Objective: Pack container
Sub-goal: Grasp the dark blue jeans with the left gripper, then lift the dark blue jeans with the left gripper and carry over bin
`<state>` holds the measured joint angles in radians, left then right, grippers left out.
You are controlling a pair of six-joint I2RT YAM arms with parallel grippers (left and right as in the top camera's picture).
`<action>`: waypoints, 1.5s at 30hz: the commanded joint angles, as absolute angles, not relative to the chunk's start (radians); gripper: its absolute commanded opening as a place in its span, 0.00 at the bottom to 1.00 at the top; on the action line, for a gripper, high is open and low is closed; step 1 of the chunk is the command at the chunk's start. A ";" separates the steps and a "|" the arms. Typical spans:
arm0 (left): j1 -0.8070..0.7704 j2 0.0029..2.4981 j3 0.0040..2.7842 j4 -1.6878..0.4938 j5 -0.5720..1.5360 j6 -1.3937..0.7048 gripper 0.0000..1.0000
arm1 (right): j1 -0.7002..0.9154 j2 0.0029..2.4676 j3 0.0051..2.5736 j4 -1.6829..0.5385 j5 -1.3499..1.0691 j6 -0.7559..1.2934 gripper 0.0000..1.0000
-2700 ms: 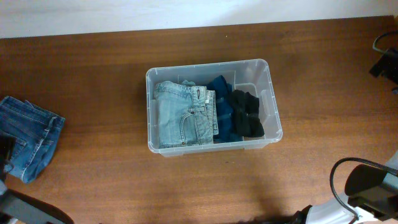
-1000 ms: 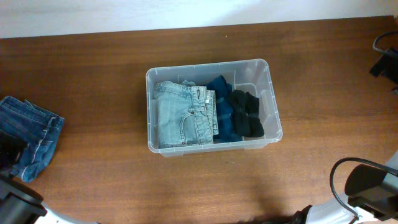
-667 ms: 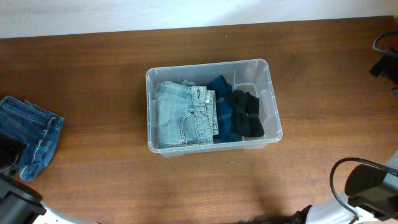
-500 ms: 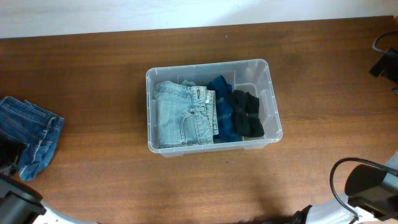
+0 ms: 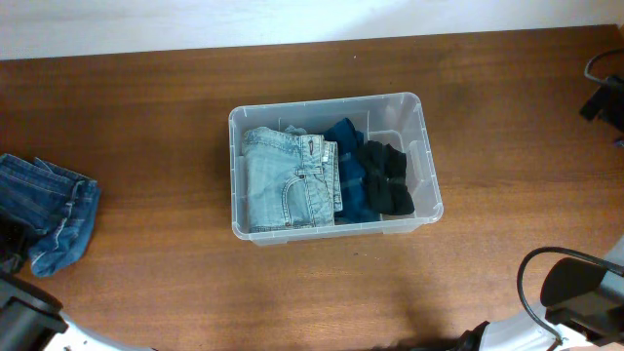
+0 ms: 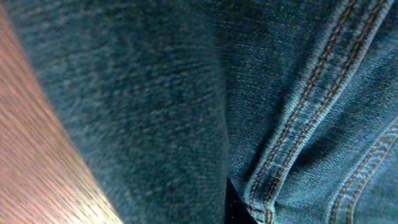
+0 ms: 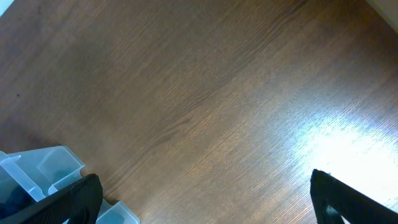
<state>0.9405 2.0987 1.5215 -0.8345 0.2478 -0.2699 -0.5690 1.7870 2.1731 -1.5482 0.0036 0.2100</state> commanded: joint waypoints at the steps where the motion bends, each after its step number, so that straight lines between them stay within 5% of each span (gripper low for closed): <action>1: 0.927 2.156 1.564 -0.931 0.459 -0.266 0.01 | -0.570 1.787 2.171 -1.549 0.012 0.214 0.99; 15: 0.797 2.127 1.838 -1.147 0.554 -0.229 0.01 | -0.570 1.787 2.171 -1.549 0.012 0.214 0.99; 32: 0.651 1.847 1.927 -1.163 0.474 -0.287 0.01 | -0.570 1.787 2.171 -1.549 0.012 0.214 0.99; 45: 0.279 1.683 2.138 -1.191 0.479 -0.344 0.01 | -0.570 1.787 2.171 -1.549 0.012 0.214 0.99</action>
<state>0.3782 1.7805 2.0315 -1.2095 0.4187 -0.3218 -0.5690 1.7870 2.1731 -1.5482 0.0032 0.2096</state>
